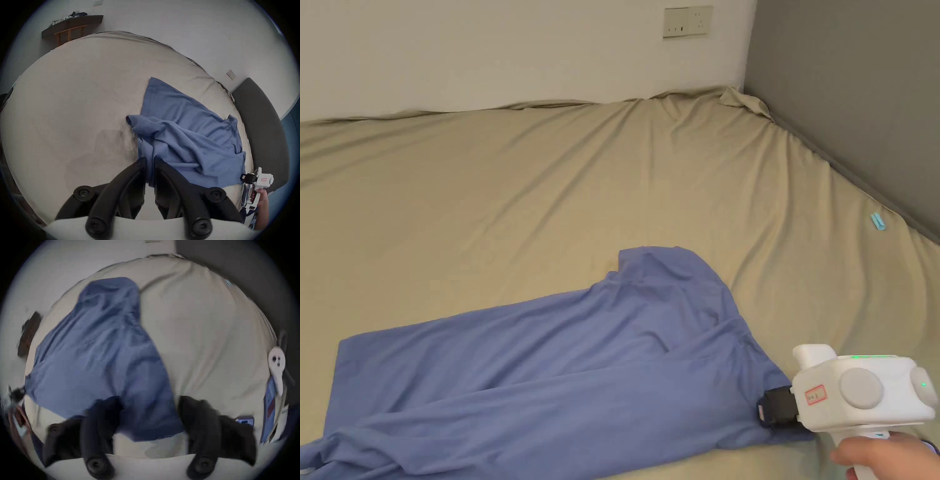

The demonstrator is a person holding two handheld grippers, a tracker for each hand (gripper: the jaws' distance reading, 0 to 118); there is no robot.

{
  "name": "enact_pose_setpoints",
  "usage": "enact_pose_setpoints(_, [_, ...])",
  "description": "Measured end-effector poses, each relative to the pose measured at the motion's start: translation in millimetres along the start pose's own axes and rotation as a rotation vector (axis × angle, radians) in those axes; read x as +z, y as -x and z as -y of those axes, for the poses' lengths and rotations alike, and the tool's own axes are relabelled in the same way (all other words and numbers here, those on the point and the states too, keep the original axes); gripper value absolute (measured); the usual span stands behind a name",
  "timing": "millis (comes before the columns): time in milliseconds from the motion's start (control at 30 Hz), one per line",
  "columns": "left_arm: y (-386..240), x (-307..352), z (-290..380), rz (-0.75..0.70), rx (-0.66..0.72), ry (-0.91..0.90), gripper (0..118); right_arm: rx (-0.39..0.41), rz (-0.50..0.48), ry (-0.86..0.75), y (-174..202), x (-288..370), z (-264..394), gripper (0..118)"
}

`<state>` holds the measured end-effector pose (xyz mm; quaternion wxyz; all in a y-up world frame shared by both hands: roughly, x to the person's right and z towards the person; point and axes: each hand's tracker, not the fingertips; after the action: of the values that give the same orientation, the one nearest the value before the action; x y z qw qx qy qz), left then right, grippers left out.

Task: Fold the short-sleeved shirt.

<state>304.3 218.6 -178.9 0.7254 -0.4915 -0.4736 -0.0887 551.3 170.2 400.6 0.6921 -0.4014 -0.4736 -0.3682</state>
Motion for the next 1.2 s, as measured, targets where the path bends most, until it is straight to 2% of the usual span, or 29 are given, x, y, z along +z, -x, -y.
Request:
enact_pose_setpoints(67, [-2.0,4.6,-2.3,0.005,-0.015,0.006,8,0.012,0.03,0.014,-1.6,11.5,-0.3,6])
enact_pose_setpoints(100, [-3.1,6.1,-3.1,0.011,-0.025,0.012,8,0.037,-0.015,0.007,-4.2,17.4,-0.4,6])
enact_pose_setpoints(133, [-4.4,8.2,-3.7,0.011,-0.03,0.012,8,0.024,-0.114,-0.003,-6.8,26.7,-0.2,6])
enact_pose_setpoints(167, [-3.4,10.1,-6.7,0.007,-0.038,0.011,8,0.012,-0.116,0.005,-7.2,33.0,0.0,6])
enact_pose_setpoints(200, [-2.4,13.0,-9.5,0.012,-0.047,0.012,8,0.04,-0.086,0.009,-4.8,41.0,0.2,6])
enact_pose_setpoints(267, [-2.3,20.4,-13.0,0.037,-0.048,0.016,8,0.132,-0.097,-0.002,0.2,60.9,1.2,6])
enact_pose_setpoints(433, [5.1,39.7,-19.2,0.001,-0.146,0.048,8,0.198,-0.123,0.055,6.5,96.2,10.1,6])
enact_pose_setpoints(667, [26.9,62.2,-1.3,0.014,-0.162,0.134,8,0.217,-0.126,0.158,26.5,105.0,55.1,6])
enact_pose_setpoints(800, [33.9,62.1,9.7,-0.056,-0.256,0.203,8,0.253,-0.109,0.241,38.4,94.5,82.3,6])
enact_pose_setpoints(900, [41.2,49.2,14.3,-0.059,-0.247,0.238,8,0.258,-0.098,0.27,46.3,77.0,92.9,6])
enact_pose_setpoints(1200, [51.6,1.9,34.8,-0.129,-0.288,0.33,8,0.226,-0.086,0.311,29.0,34.1,93.7,6])
